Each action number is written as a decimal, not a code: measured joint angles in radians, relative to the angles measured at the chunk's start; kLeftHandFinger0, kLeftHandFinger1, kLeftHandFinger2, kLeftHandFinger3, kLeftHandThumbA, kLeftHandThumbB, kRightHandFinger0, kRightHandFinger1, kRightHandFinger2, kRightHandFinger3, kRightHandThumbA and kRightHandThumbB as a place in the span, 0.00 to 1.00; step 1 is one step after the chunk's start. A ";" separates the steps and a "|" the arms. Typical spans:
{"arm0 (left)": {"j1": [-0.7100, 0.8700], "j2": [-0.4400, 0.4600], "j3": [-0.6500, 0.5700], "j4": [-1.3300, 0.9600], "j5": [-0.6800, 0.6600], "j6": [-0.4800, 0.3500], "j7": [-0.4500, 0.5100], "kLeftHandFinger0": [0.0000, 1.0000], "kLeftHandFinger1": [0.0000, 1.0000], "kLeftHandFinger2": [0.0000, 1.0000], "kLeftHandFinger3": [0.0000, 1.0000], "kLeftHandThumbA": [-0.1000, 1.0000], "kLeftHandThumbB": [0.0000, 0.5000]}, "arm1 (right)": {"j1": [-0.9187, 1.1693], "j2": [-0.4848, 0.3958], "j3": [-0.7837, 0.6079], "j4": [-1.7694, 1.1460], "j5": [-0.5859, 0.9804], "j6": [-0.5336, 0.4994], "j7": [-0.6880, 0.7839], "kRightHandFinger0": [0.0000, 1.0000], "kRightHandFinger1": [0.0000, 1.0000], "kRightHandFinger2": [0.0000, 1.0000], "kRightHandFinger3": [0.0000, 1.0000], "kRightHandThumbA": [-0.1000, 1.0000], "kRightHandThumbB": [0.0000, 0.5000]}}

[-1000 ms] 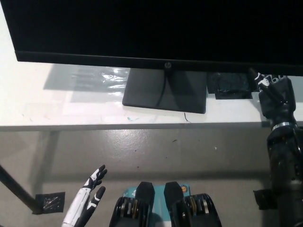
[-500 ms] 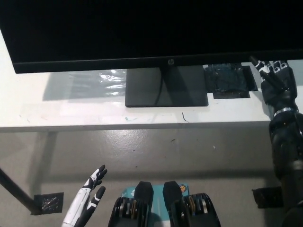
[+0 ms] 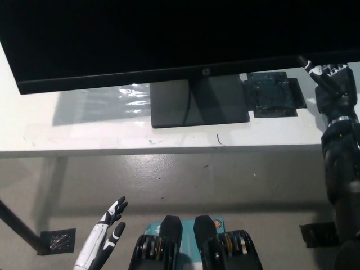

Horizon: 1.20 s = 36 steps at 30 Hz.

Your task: The monitor is being placed at the center of the desk and the robot uses its right hand to grab on the right side of the monitor and tilt the angle of the montior sideways.

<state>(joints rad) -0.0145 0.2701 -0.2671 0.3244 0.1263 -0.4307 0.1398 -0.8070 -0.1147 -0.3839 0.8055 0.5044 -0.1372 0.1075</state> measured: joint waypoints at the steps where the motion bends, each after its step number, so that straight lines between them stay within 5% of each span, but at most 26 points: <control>1: 0.000 0.000 0.000 0.000 0.000 0.000 0.000 1.00 1.00 1.00 1.00 1.00 0.49 | 0.021 0.006 0.004 -0.031 -0.001 0.001 -0.001 1.00 1.00 1.00 1.00 1.00 0.57; 6: -0.001 -0.001 0.000 0.003 0.000 0.000 0.000 1.00 1.00 1.00 1.00 1.00 0.49 | 0.151 0.050 0.042 -0.210 -0.011 0.010 -0.006 1.00 1.00 1.00 1.00 1.00 0.51; 15: 0.000 -0.004 0.000 0.019 0.000 0.001 -0.001 1.00 1.00 1.00 1.00 1.00 0.49 | 0.422 0.103 0.122 -0.526 -0.049 0.011 -0.006 1.00 1.00 1.00 1.00 1.00 0.65; 19: 0.000 -0.004 0.000 0.025 0.000 0.001 -0.001 1.00 1.00 1.00 1.00 1.00 0.47 | 0.565 0.116 0.170 -0.675 -0.080 0.008 -0.004 1.00 1.00 1.00 1.00 1.00 0.66; 21: 0.000 -0.004 0.000 0.025 0.000 0.001 -0.001 1.00 1.00 1.00 1.00 1.00 0.47 | 0.628 0.119 0.198 -0.749 -0.097 0.007 -0.002 1.00 1.00 1.00 1.00 1.00 0.58; 24: 0.000 -0.004 0.000 0.026 0.000 0.001 -0.001 1.00 1.00 1.00 1.00 1.00 0.47 | 0.714 0.126 0.241 -0.864 -0.126 -0.011 0.005 1.00 1.00 1.00 1.00 1.00 0.61; 25: 0.000 -0.004 0.000 0.026 0.000 0.001 -0.001 1.00 1.00 1.00 1.00 1.00 0.47 | 0.731 0.127 0.251 -0.887 -0.133 -0.015 0.007 1.00 1.00 1.00 1.00 1.00 0.70; 29: -0.001 -0.004 0.000 0.026 0.000 0.001 -0.001 1.00 1.00 1.00 1.00 1.00 0.50 | 0.830 0.144 0.313 -1.033 -0.192 -0.049 0.017 1.00 1.00 1.00 1.00 1.00 0.71; 33: -0.002 -0.004 0.000 0.026 0.000 0.001 0.000 1.00 1.00 1.00 1.00 1.00 0.51 | 0.921 0.160 0.396 -1.167 -0.271 -0.099 0.035 1.00 1.00 1.00 1.00 1.00 0.63; 36: -0.002 -0.004 0.000 0.026 0.000 0.001 0.000 1.00 1.00 1.00 1.00 1.00 0.50 | 0.966 0.161 0.452 -1.214 -0.330 -0.138 0.038 1.00 1.00 1.00 1.00 1.00 0.44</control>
<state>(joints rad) -0.0166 0.2660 -0.2670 0.3508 0.1264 -0.4301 0.1393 0.1592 0.0459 0.0678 -0.4082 0.1747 -0.2754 0.1459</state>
